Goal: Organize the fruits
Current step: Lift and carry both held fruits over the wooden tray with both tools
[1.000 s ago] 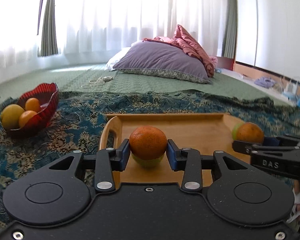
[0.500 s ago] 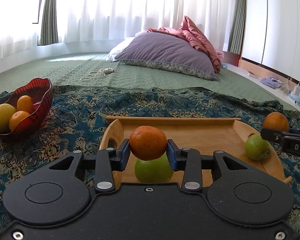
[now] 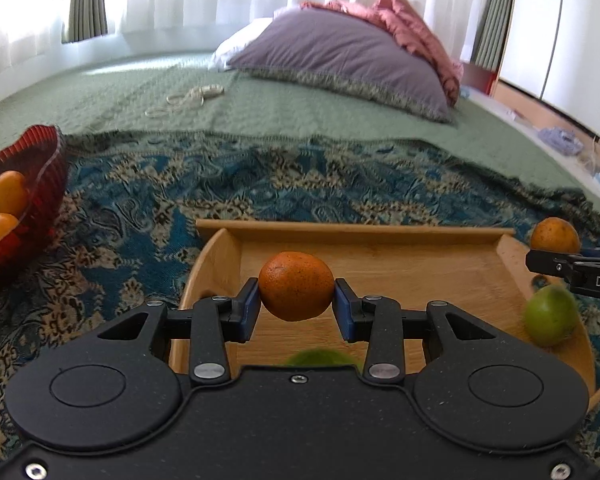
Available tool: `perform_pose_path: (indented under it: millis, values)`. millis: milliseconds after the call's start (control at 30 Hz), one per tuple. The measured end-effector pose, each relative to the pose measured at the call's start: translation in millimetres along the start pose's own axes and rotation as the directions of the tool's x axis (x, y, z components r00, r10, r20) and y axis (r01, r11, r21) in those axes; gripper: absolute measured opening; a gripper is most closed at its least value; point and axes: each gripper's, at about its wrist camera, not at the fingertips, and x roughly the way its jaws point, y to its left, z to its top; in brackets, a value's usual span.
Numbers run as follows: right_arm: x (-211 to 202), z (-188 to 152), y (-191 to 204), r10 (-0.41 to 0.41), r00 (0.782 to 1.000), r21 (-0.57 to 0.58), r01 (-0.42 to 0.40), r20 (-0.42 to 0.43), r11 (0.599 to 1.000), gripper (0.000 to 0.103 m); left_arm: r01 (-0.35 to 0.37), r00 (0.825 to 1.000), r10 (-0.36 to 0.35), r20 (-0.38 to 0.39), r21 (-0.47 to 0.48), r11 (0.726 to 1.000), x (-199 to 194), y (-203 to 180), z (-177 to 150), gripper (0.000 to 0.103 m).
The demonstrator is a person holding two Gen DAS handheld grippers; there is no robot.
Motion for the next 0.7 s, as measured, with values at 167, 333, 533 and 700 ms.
perform_pose_path:
  millis: [167, 333, 533, 700]
  values:
    - [29, 2, 4, -0.02, 0.997, -0.031, 0.017, -0.079, 0.999, 0.053, -0.018, 0.998, 0.018, -0.054, -0.001, 1.0, 23, -1, 2, 0.037]
    - [46, 2, 7, -0.048, 0.991, -0.049, 0.042, -0.125, 0.998, 0.052, -0.028, 0.997, 0.029, -0.078, 0.021, 0.999, 35, -2, 0, 0.037]
    - [62, 3, 5, -0.078, 0.978, -0.043, 0.071, -0.194, 0.997, 0.053, -0.041, 0.993, 0.046, -0.109, 0.047, 0.998, 46, -4, 1, 0.037]
    - [70, 4, 1, -0.101, 0.97, -0.025, 0.098, -0.223, 0.995, 0.052, -0.036, 0.992, 0.04, -0.118, 0.04, 0.999, 52, -3, 5, 0.037]
